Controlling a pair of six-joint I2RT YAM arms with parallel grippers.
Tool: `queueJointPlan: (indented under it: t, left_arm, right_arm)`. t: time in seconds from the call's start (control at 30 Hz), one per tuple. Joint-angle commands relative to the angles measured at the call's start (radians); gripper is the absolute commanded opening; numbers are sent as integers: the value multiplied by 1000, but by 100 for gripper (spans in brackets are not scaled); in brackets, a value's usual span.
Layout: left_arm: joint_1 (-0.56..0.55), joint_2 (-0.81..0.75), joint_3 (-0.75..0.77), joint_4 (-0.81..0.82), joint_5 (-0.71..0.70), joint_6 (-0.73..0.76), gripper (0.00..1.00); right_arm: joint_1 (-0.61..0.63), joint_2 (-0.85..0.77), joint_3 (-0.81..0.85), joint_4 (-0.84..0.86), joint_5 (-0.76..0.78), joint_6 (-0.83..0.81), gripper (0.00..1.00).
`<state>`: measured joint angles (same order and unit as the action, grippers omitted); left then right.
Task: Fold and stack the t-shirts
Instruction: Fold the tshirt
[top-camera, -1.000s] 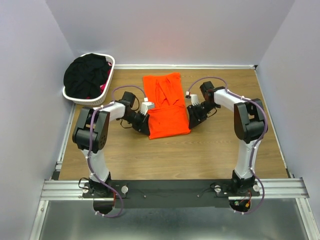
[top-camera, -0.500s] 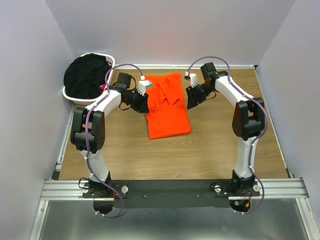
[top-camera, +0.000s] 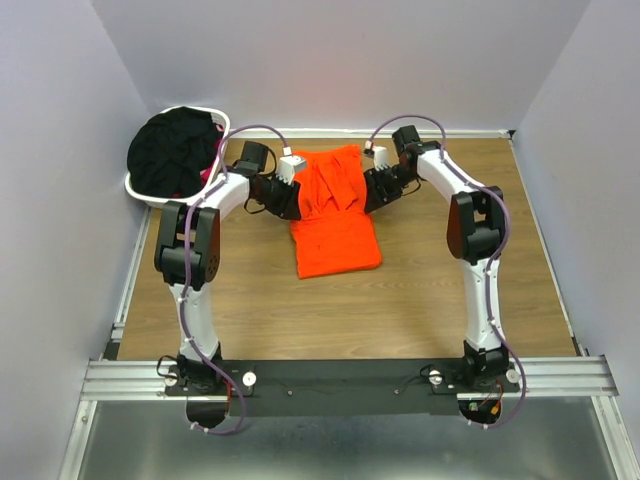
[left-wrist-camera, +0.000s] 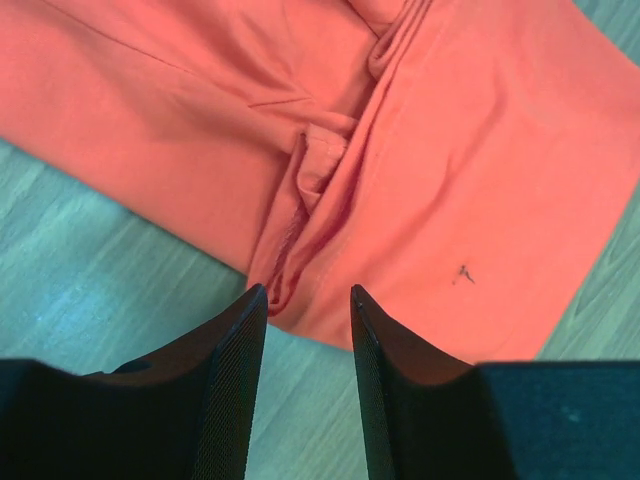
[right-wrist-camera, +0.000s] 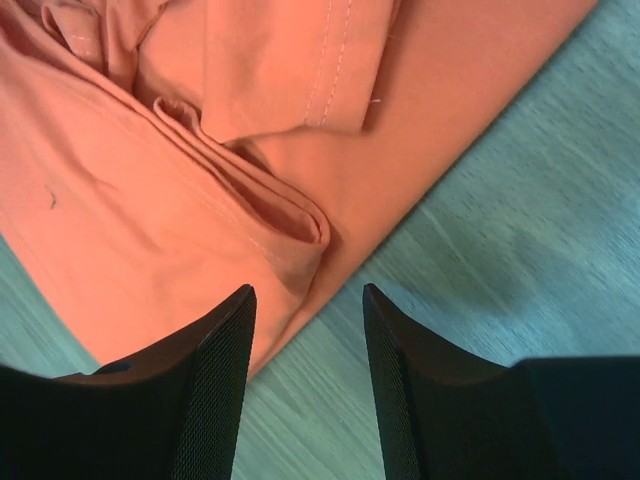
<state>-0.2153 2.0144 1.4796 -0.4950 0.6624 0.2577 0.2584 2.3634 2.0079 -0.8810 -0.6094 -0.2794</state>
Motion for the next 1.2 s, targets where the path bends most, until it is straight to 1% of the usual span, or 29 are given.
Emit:
queueJointPlan:
  t: [0.0, 0.2, 0.3, 0.37, 0.5, 0.77, 1.0, 1.03, 1.07, 1.13, 1.17]
  left_arm:
    - [1, 35, 33, 6, -35, -18, 47]
    - [-10, 73, 79, -14, -61, -21, 47]
    - [-21, 89, 103, -33, -52, -14, 47]
    - [-32, 106, 114, -46, -28, -6, 45]
    - [-50, 129, 137, -74, -9, 18, 45]
    - [-81, 187, 217, -86, -1, 23, 49]
    - [-102, 208, 257, -106, 31, 46, 48]
    - [-104, 205, 257, -106, 35, 49, 45]
    - [-107, 201, 255, -106, 40, 49, 37]
    - [-110, 198, 255, -108, 48, 52, 28]
    - [-110, 195, 255, -111, 48, 55, 22]
  right_arm:
    - [-5, 36, 35, 17, -46, 25, 55]
    - [-5, 56, 48, 27, -67, 37, 55]
    - [-5, 65, 48, 27, -79, 36, 54]
    - [-5, 63, 45, 27, -85, 36, 52]
    - [-5, 57, 34, 28, -90, 29, 48]
    - [-5, 53, 20, 27, -92, 25, 46]
    - [-5, 46, 9, 28, -90, 20, 44]
    - [-5, 46, 9, 27, -89, 19, 43]
    - [-5, 46, 9, 28, -90, 17, 40]
    - [-5, 45, 5, 27, -90, 14, 38]
    - [-4, 45, 5, 27, -90, 16, 36]
